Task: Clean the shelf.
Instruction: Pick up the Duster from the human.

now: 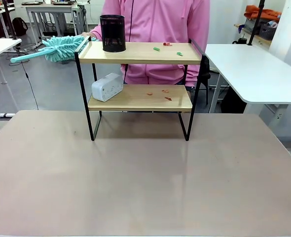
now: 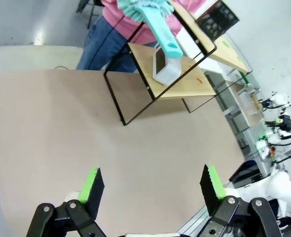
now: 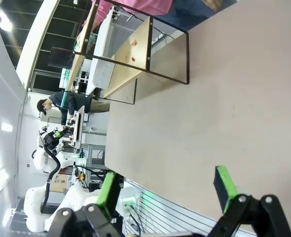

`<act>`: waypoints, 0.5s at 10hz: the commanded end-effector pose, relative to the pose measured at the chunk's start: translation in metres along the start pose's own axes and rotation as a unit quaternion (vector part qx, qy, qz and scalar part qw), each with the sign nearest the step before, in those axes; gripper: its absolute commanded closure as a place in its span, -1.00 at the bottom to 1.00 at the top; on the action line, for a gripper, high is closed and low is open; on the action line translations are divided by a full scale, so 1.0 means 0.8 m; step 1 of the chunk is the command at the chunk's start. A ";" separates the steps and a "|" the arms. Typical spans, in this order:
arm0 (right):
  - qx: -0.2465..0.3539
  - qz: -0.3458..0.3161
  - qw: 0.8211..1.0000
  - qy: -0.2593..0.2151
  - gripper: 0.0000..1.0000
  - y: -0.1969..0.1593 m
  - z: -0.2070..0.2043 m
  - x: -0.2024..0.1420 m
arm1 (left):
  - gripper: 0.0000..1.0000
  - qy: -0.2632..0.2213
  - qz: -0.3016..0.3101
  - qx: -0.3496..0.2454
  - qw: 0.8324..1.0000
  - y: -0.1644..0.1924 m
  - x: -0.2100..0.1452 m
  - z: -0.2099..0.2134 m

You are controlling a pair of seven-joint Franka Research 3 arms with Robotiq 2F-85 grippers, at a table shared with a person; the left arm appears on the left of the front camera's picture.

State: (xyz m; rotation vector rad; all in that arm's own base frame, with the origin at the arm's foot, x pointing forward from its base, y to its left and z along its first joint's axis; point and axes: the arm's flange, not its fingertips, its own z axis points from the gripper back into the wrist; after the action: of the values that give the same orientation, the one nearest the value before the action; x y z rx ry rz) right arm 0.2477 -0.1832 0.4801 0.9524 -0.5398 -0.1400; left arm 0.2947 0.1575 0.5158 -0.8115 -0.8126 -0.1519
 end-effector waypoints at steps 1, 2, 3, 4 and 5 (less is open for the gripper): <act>0.007 0.014 1.000 -0.004 -1.00 0.000 0.000 0.003 | -1.00 0.007 0.072 -0.082 0.994 0.015 0.050 -0.017; 0.007 0.014 1.000 -0.004 -1.00 0.000 0.000 0.003 | -1.00 0.050 0.128 -0.156 0.978 0.027 0.085 -0.034; 0.007 0.014 1.000 -0.004 -1.00 0.000 0.000 0.003 | -1.00 0.078 0.174 -0.173 0.966 0.038 0.108 -0.058; 0.007 0.014 1.000 -0.004 -1.00 0.000 0.000 0.003 | -1.00 0.080 0.184 -0.148 0.968 0.049 0.122 -0.080; 0.007 0.014 1.000 -0.004 -1.00 0.000 0.000 0.003 | -1.00 0.103 0.233 -0.177 0.951 0.063 0.136 -0.104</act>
State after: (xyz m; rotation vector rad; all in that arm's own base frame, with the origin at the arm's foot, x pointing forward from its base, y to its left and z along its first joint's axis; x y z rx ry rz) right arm 0.2482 -0.1832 0.4796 0.9497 -0.5374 -0.1404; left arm 0.4180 0.1381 0.5230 -1.2824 -0.4651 -0.0346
